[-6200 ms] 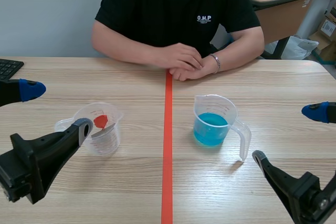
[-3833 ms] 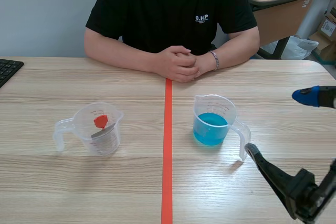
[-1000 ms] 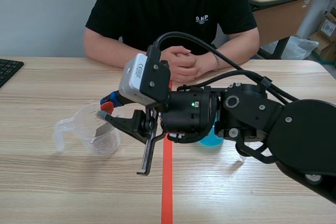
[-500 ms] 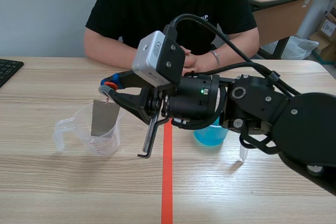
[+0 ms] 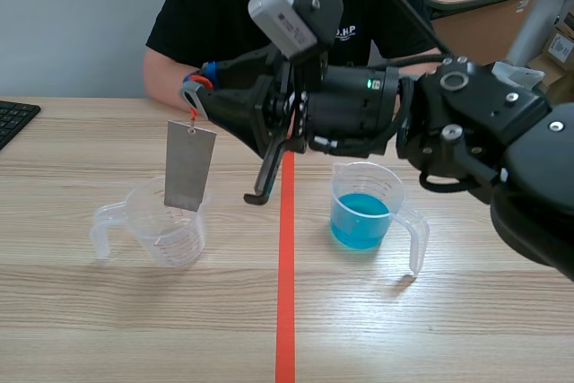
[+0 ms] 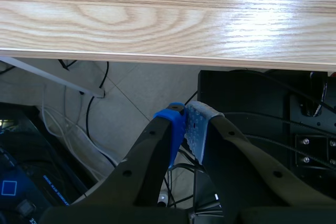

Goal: Do the redox reaction experiment.
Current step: 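Lift the metal plate out of the left beaker, then move the plate over the blue solution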

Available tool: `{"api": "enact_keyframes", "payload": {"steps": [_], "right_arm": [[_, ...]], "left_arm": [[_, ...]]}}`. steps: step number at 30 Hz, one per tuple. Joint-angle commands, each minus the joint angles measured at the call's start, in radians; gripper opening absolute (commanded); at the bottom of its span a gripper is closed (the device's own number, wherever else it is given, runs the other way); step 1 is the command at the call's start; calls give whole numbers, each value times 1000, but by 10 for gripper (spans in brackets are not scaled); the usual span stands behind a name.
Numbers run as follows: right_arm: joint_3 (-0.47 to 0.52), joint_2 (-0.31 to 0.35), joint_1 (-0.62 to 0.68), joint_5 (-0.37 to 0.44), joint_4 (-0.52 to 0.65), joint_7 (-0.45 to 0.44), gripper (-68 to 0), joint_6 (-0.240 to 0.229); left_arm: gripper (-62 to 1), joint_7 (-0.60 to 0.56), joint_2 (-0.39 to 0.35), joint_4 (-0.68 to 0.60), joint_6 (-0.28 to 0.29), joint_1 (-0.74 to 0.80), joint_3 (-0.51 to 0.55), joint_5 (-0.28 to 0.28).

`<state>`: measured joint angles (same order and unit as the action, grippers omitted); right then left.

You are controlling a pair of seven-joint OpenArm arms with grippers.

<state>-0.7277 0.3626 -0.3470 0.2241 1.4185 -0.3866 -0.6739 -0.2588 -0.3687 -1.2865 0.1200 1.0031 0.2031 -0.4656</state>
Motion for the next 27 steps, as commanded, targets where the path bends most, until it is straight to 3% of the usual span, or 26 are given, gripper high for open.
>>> {"api": "enact_keyframes", "payload": {"steps": [1,5,8,17,27], "right_arm": [[25,1,-32,48,56,31,-660,-16],[74,1,-32,133,139,164,-660,-61],[109,15,-32,214,206,264,-660,-61],[211,150,-32,457,410,515,-660,-61],[362,361,19,706,485,610,-660,-61]], "left_arm": [[-564,-10,5,-10,3,11,0,-5],[-564,-10,5,-10,3,11,0,-5],[-565,-10,5,-10,3,11,0,-5],[-564,-10,5,-10,4,11,0,-5],[-564,-6,5,-10,8,16,0,-1]]}}
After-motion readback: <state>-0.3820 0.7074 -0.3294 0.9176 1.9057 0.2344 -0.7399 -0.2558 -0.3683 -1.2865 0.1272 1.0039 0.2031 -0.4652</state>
